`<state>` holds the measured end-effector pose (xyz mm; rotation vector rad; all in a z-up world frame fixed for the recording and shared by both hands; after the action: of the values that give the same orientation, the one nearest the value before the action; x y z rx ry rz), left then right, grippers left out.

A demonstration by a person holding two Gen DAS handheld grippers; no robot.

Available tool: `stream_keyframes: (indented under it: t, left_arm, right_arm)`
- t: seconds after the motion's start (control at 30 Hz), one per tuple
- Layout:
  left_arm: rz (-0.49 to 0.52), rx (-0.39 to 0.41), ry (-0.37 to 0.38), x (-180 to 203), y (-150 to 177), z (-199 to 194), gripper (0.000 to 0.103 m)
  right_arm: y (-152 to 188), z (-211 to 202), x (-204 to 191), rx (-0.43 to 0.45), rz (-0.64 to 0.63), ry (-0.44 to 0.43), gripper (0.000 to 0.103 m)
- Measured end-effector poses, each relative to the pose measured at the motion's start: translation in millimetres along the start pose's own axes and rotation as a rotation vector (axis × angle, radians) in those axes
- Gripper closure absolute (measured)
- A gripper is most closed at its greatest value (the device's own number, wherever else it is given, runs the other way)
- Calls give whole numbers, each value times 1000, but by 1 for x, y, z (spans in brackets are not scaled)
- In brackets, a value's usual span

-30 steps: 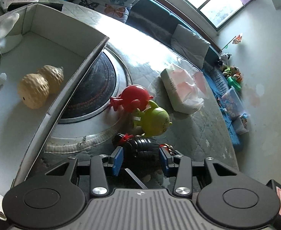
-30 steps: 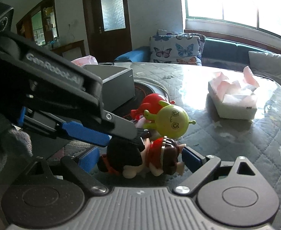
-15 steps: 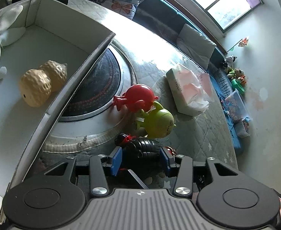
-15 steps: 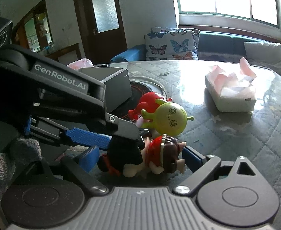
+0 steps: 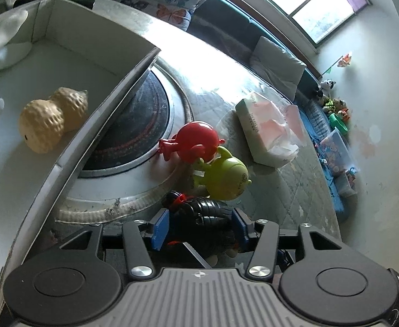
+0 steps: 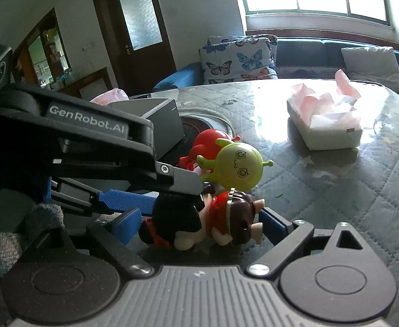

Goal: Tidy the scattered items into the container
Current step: 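Close the left gripper on the black-and-red doll while the right gripper clamps it too, then lift the doll figure with both grippers and carry it into the box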

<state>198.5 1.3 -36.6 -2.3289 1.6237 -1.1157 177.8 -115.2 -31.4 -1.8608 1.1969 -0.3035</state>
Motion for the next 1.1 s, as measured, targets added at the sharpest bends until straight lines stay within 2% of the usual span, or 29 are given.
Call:
stream_keyframes:
  t: [0.27, 0.5, 0.87, 1.1]
  left_arm:
    - [38, 2, 6, 2, 6, -5, 52]
    - [83, 19, 2, 4, 12, -10, 54]
    - [48, -5, 25, -1, 16, -14, 53]
    - [40, 64, 54, -3, 18, -45, 54]
  right_arm:
    - [2, -5, 2, 9, 25, 13, 15]
    - [5, -6, -1, 6, 10, 34, 15]
    - [9, -17, -7, 6, 8, 46, 18]
    - [4, -30, -24, 38, -22, 46, 18]
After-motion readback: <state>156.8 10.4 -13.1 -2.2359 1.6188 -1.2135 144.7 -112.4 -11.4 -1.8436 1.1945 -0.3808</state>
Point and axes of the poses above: each gripper's, at about its wrist camera, not at the fingertips, and z roughly the way its jaws point, x to its right, y to its underside, the point moved 4 cm from there along z, roughly the way its jaws point, and after that the axes turned 3 degrees about -y, right-handed, at the moved point
